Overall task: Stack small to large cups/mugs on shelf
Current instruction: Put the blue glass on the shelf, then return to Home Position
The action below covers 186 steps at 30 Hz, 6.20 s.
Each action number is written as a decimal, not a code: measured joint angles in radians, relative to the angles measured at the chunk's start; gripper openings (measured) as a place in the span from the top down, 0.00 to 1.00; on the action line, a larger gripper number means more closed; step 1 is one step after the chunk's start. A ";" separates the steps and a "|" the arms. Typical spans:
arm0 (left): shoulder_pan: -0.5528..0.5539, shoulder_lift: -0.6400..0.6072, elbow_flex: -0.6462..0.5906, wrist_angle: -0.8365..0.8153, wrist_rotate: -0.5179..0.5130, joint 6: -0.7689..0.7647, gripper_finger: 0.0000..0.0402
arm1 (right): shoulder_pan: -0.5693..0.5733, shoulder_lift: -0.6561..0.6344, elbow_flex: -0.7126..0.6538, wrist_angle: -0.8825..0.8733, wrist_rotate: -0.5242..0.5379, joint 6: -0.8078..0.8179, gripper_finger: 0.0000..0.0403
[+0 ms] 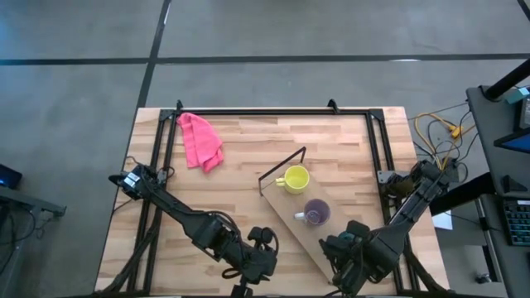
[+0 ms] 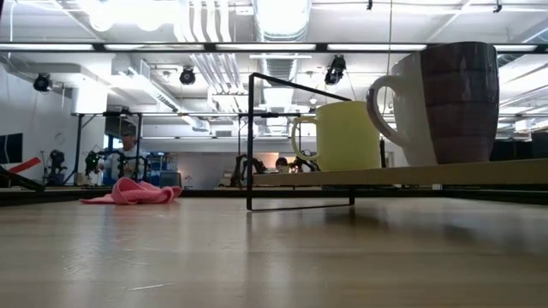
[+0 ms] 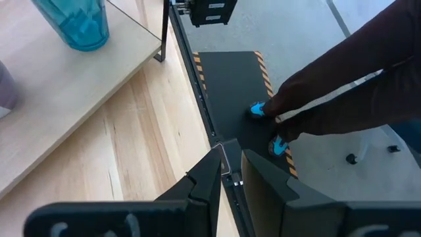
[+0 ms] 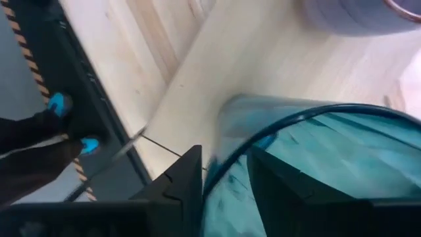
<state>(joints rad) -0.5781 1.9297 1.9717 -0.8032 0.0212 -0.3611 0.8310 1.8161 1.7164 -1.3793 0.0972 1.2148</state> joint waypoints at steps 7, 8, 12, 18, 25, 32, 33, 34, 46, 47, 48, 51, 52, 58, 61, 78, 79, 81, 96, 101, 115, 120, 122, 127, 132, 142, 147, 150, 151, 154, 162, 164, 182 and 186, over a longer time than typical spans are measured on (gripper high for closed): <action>0.000 0.000 0.000 0.000 0.000 0.000 0.88 | 0.000 -0.003 0.029 -0.049 0.001 0.000 0.70; 0.000 0.000 0.000 0.000 0.000 0.000 0.88 | 0.000 -0.003 0.037 -0.060 0.000 0.000 0.70; 0.000 0.000 0.000 0.000 0.000 -0.001 0.88 | 0.000 -0.004 0.094 -0.121 -0.003 -0.007 0.71; -0.001 -0.020 0.000 0.001 0.000 -0.090 0.88 | 0.000 -0.005 0.234 -0.159 -0.004 -0.022 0.73; -0.013 -0.103 0.000 -0.001 0.000 -0.159 0.88 | 0.007 -0.012 0.416 -0.190 -0.026 -0.160 0.74; -0.014 -0.265 0.000 0.008 0.000 -0.322 0.88 | 0.039 -0.059 0.531 -0.191 -0.025 -0.379 0.77; -0.014 -0.286 0.000 0.006 0.000 -0.336 0.88 | 0.043 -0.067 0.544 -0.191 -0.024 -0.391 0.78; -0.014 -0.304 -0.001 0.008 0.000 -0.338 0.88 | 0.046 -0.073 0.558 -0.192 -0.022 -0.399 0.78; -0.015 -0.440 -0.002 0.010 -0.007 -0.321 0.88 | 0.049 -0.139 0.626 -0.191 0.064 -0.449 0.80; -0.015 -0.441 -0.002 0.009 -0.017 -0.331 0.88 | 0.049 -0.146 0.626 -0.189 0.126 -0.448 0.80; -0.015 -0.442 -0.002 0.010 -0.027 -0.339 0.88 | 0.051 -0.155 0.627 -0.187 0.188 -0.446 0.80; -0.017 -0.442 -0.002 0.017 -0.035 -0.340 0.88 | 0.070 -0.182 0.625 -0.169 0.340 -0.456 0.79; -0.019 -0.442 -0.002 0.018 -0.036 -0.341 0.88 | 0.077 -0.187 0.623 -0.151 0.389 -0.477 0.79; -0.027 -0.440 -0.002 0.036 -0.038 -0.392 0.88 | 0.105 -0.197 0.573 -0.012 0.503 -0.630 0.81; -0.036 -0.443 -0.002 0.036 -0.057 -0.393 0.88 | 0.105 -0.221 0.517 0.029 0.505 -0.621 0.82; -0.079 -0.476 -0.002 0.036 -0.064 -0.392 0.88 | -0.219 -0.506 -0.252 1.178 -0.051 -1.026 0.80; -0.079 -0.476 -0.002 0.036 -0.064 -0.392 0.88 | -0.273 -0.507 -0.279 1.163 -0.066 -0.988 0.81; -0.079 -0.476 -0.002 0.036 -0.064 -0.392 0.88 | -0.374 -0.510 -0.322 1.144 -0.078 -0.936 0.82; -0.080 -0.679 -0.111 0.030 -0.225 -0.079 0.88 | -0.598 -0.908 -0.593 1.187 -0.251 -0.961 0.81; -0.080 -0.816 -0.288 0.108 -0.318 -0.067 0.88 | -0.534 -1.062 -0.781 1.272 -0.127 -0.903 0.82; -0.076 -1.290 -1.081 0.701 -0.312 0.025 0.88 | -0.516 -1.265 -0.998 1.367 -0.108 -0.884 0.81; -0.076 -1.376 -1.317 0.882 -0.308 -0.013 0.88 | -0.517 -1.272 -1.021 1.361 -0.067 -0.890 0.82; -0.076 -1.397 -1.409 1.013 -0.301 0.009 0.88 | -0.517 -1.272 -1.026 1.361 -0.065 -0.879 0.82; -0.076 -1.414 -1.603 1.329 -0.238 0.085 0.88 | -0.517 -1.271 -1.035 1.362 -0.063 -0.846 0.80; -0.070 -1.385 -1.733 1.463 -0.227 0.020 0.88 | -0.517 -1.260 -1.040 1.362 -0.063 -0.821 0.81; -0.036 -1.387 -1.897 1.724 -0.200 0.034 0.88 | -0.517 -1.253 -1.041 1.365 -0.062 -0.833 0.81; -0.004 -1.403 -1.940 1.739 -0.186 0.028 0.88 | -0.517 -1.251 -1.041 1.369 -0.061 -0.871 0.80; 0.027 -1.411 -1.944 1.737 -0.168 0.035 0.88 | -0.517 -1.252 -1.042 1.370 -0.051 -0.875 0.81; 0.040 -1.414 -1.944 1.736 -0.152 0.035 0.88 | -0.517 -1.252 -1.042 1.370 -0.045 -0.875 0.82; 0.088 -1.420 -1.945 1.736 -0.095 0.036 0.88 | -0.517 -1.252 -1.044 1.369 -0.041 -0.890 0.82; 0.261 -1.423 -1.945 1.736 0.064 -0.019 0.88 | -0.517 -1.252 -1.075 1.370 -0.041 -0.890 0.81; 0.309 -1.423 -1.945 1.737 0.118 -0.057 0.88 | -0.517 -1.252 -1.080 1.371 -0.041 -0.878 0.82; 0.473 -1.506 -1.957 1.639 0.346 -0.227 0.88 | -0.512 -1.478 -1.153 1.308 -0.078 -0.942 0.82; 0.474 -1.557 -1.963 1.579 0.346 -0.228 0.88 | -0.512 -1.531 -1.207 1.320 -0.078 -0.927 0.81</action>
<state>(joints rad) -0.1040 0.3731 0.0086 0.7759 0.3668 -0.5892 0.3187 0.2852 0.5092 -0.0594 0.0196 0.2876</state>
